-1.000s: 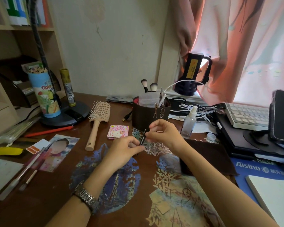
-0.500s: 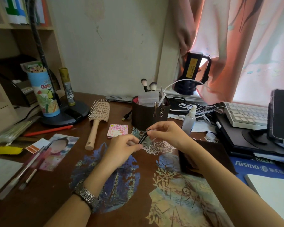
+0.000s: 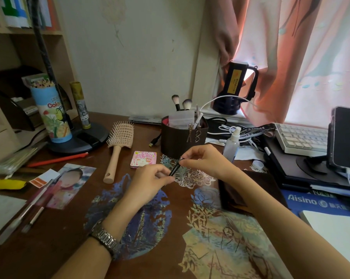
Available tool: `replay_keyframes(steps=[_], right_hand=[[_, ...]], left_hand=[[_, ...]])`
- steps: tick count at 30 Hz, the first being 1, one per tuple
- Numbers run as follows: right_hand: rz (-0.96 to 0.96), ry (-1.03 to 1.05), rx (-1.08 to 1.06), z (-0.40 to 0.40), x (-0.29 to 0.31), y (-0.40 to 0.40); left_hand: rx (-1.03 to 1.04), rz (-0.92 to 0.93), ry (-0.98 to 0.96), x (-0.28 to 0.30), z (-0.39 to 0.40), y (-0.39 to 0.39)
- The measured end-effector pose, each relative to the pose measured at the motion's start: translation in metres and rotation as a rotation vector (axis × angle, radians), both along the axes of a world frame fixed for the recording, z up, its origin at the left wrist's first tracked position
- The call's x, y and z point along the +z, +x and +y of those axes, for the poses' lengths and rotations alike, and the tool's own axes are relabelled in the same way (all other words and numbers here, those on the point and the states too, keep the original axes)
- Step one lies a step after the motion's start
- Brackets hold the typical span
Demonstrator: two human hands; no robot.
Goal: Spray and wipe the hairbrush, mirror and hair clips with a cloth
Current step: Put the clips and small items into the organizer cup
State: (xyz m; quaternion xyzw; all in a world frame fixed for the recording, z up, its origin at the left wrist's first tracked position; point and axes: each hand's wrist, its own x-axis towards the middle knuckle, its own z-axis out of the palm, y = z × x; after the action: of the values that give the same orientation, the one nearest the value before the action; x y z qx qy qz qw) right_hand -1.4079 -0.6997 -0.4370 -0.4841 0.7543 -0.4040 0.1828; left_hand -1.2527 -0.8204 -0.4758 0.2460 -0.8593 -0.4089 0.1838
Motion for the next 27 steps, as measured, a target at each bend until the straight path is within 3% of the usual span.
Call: replay_keyframes(steps=[7, 18, 27], right_hand=[[0.016, -0.001, 0.013, -0.001, -0.001, -0.001], [0.215, -0.082, -0.027, -0.004, -0.005, 0.003], [0.369, -0.180, -0.108, 0.001, 0.040, -0.014]], left_hand=[[-0.005, 0.012, 0.011, -0.002, -0.001, 0.000], [-0.030, -0.023, 0.031, 0.001, 0.001, 0.001], [0.005, 0.037, 0.147, 0.003, -0.003, 0.006]])
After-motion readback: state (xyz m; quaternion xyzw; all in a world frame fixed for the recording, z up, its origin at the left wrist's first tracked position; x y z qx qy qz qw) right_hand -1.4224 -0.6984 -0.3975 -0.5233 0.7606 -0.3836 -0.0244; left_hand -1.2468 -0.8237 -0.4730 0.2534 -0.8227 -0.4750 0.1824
